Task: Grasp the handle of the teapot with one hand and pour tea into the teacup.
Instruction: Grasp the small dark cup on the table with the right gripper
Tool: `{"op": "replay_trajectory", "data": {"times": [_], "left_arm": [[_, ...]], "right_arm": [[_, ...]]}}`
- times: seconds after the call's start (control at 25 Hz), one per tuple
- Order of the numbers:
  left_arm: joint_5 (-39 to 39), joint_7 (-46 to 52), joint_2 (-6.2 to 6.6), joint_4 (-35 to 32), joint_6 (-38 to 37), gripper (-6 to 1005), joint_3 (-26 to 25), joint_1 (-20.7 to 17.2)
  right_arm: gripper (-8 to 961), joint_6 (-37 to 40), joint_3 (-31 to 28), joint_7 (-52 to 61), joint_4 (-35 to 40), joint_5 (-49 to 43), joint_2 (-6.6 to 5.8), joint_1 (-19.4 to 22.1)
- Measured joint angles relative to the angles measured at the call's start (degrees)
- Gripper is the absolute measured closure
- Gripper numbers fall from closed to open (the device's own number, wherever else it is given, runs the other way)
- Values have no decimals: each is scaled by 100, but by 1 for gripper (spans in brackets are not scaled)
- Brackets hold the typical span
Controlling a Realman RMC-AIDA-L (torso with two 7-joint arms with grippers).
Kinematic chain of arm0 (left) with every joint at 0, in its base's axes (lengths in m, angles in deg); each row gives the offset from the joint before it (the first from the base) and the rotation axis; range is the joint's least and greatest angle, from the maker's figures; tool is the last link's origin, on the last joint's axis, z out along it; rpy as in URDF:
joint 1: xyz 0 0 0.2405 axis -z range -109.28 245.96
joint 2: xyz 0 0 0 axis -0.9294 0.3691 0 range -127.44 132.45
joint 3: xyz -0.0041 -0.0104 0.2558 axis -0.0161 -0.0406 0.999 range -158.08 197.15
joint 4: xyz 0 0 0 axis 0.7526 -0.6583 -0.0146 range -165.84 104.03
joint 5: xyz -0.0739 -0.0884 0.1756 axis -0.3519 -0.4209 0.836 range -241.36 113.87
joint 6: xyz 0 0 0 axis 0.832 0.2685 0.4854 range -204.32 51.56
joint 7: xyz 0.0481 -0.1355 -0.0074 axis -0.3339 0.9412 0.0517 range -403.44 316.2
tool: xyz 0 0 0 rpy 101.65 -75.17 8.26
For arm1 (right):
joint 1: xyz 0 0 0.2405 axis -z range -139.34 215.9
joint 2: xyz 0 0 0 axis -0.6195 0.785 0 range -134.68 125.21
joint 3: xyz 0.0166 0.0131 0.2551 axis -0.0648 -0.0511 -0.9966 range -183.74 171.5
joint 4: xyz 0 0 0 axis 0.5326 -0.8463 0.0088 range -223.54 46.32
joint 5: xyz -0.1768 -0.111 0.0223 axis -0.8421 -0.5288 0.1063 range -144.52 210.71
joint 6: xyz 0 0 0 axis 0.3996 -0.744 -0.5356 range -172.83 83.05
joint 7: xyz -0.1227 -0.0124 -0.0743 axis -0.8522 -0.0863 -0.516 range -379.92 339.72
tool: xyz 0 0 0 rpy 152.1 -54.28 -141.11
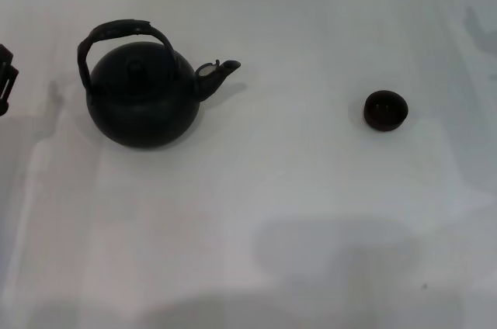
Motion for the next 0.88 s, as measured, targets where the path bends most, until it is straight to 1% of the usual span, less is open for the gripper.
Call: {"op": "replay_trajectory", "data": {"times": [0.36, 0.48, 0.52, 0.56, 0.64, 0.76, 0.8, 0.88], "left_arm": [[0, -56, 3, 8, -39, 197, 1, -20], [0, -312, 12, 20, -186, 197, 1, -85], [-1, -365, 13, 21, -231, 197, 0, -98], [-3, -455, 13, 23, -305, 197, 0, -126], [-18, -577, 13, 26, -440, 197, -7, -197], [-42, -613, 12, 23, -508, 197, -34, -280], [-45, -614, 11, 26, -513, 197, -40, -300], [-47, -615, 6, 33, -515, 197, -42, -329]], "right_arm": [[124, 3, -2, 5, 12, -1, -9, 11], [125, 3, 26, 93, 15, -6, -9, -36], [125, 27, 124, 268, 31, -13, -14, -59], [125, 101, 290, 537, 77, -21, -30, -83], [125, 398, 838, 1247, 318, -38, -80, -113], [125, 941, 1781, 2277, 1013, -149, -180, -84], [125, 1047, 2012, 2546, 1261, -260, -220, -64], [125, 1110, 2263, 3139, 1696, -707, -320, -41]]}}
